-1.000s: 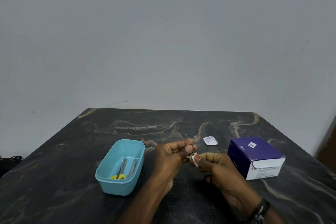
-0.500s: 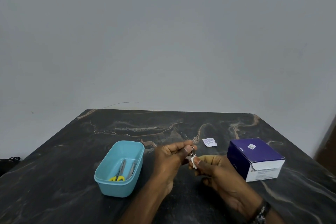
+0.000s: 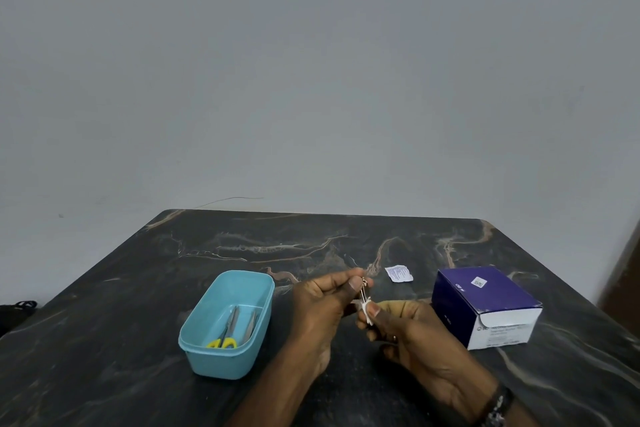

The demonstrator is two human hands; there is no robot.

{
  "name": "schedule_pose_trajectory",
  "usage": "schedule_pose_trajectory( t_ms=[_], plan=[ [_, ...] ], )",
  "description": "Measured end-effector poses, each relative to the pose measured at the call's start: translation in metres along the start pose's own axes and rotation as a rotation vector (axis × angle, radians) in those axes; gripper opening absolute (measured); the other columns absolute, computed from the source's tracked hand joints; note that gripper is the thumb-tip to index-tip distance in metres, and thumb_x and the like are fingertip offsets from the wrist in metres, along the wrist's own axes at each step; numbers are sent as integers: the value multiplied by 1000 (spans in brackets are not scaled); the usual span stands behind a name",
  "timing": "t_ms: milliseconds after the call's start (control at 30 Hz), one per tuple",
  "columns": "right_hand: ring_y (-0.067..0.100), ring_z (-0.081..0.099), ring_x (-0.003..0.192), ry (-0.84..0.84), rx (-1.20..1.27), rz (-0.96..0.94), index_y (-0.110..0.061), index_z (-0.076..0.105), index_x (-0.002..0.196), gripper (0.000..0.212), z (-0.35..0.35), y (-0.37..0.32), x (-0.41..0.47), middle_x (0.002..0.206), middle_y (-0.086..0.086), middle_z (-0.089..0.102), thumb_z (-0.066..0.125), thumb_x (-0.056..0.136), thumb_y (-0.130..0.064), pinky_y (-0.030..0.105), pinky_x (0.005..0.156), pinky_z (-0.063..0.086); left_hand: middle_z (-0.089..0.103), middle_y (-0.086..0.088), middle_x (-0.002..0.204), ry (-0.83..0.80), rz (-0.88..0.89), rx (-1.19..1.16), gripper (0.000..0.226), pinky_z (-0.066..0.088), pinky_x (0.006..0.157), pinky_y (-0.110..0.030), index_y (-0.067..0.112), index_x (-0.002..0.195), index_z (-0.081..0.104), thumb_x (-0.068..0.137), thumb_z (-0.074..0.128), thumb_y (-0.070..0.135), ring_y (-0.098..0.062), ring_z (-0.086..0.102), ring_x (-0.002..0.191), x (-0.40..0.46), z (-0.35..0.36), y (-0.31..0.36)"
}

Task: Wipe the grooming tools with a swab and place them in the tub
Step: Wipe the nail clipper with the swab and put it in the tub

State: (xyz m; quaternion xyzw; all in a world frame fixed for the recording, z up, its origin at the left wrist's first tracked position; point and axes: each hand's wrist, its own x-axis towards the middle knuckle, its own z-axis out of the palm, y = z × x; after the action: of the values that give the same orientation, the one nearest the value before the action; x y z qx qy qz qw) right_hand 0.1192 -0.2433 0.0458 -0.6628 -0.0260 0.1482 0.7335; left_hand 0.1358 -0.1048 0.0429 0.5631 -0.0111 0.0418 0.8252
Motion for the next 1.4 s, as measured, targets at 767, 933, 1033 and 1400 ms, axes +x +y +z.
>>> schedule_pose_trajectory(
  t_ms=[767, 933, 1033, 1400],
  plan=[
    [6, 51, 52, 203, -60, -96, 3, 73, 84, 24, 1, -2, 1, 68, 5, 67, 64, 89, -19, 19, 47, 33, 72, -9, 84, 143, -63, -131, 13, 58, 53, -33, 4, 100, 64, 87, 65, 7, -32, 74, 69, 2, -1, 5],
    [13, 49, 60, 401, -20, -206, -5, 75, 85, 17, -4, -8, -1, 74, 9, 69, 64, 90, -17, 24, 52, 35, 70, -19, 93, 66, -75, -20, 23, 59, 57, -34, 2, 102, 65, 81, 68, -8, -29, 73, 70, 0, 0, 0],
    [11, 52, 57, 422, -52, -232, -8, 75, 85, 15, -1, -8, -2, 75, 10, 70, 64, 90, -17, 19, 47, 38, 68, -18, 92, 14, -52, 21, 34, 61, 63, -34, 3, 103, 65, 76, 67, -17, -30, 73, 72, -2, 4, -4],
    [-5, 59, 49, 404, -137, -334, -10, 75, 91, 13, 1, -2, -1, 62, -3, 71, 62, 90, -8, 9, 45, 41, 67, -13, 81, -43, -3, 141, 37, 61, 66, -34, 9, 101, 65, 71, 76, -11, -34, 72, 80, -4, 8, -10]
  ],
)
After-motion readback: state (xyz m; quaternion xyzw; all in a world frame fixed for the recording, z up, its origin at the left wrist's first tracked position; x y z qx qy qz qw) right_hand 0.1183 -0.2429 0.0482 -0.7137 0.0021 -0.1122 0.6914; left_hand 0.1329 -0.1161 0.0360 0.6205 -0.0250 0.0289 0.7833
